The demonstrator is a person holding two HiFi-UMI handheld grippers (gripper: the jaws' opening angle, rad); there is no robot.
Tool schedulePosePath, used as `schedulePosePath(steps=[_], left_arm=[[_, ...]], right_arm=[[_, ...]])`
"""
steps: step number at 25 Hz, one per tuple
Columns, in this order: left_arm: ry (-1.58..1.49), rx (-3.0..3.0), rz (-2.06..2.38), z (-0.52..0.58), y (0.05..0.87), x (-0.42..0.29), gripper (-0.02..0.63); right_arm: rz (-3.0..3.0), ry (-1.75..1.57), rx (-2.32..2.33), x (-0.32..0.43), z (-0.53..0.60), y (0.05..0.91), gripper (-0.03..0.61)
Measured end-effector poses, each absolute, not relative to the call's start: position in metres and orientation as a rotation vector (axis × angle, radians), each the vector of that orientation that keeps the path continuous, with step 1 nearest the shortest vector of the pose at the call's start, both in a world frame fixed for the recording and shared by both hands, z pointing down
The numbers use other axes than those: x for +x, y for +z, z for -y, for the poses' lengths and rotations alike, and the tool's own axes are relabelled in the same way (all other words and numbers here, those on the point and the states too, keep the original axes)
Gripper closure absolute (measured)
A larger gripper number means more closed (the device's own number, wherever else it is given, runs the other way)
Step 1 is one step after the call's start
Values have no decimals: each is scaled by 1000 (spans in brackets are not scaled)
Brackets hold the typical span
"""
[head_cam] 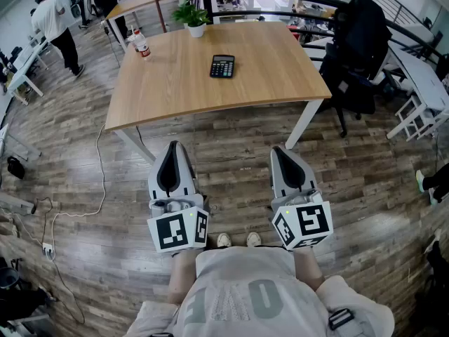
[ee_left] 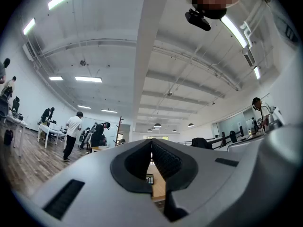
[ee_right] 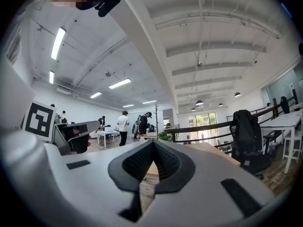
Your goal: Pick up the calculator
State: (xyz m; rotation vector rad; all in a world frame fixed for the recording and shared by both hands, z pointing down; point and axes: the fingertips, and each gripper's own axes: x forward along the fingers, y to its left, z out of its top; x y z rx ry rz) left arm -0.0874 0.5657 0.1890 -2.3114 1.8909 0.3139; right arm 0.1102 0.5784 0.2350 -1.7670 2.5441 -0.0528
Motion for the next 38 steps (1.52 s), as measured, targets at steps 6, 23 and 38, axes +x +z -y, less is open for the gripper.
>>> schedulePosePath(steps=[6,23,38], left_arm=[[339,-2307,-1895,-562,190,-95,604],[365,-2346,-1863,-523,201,-152,604],[296,-2366,-1762,-434,238,-129,604]], right_arm=[[-2537,-22,-1779,106,-573,233,561],[-2441,100,-1783,75,-551,228,560],[-2439,108,-1757,82,-432,267,560]])
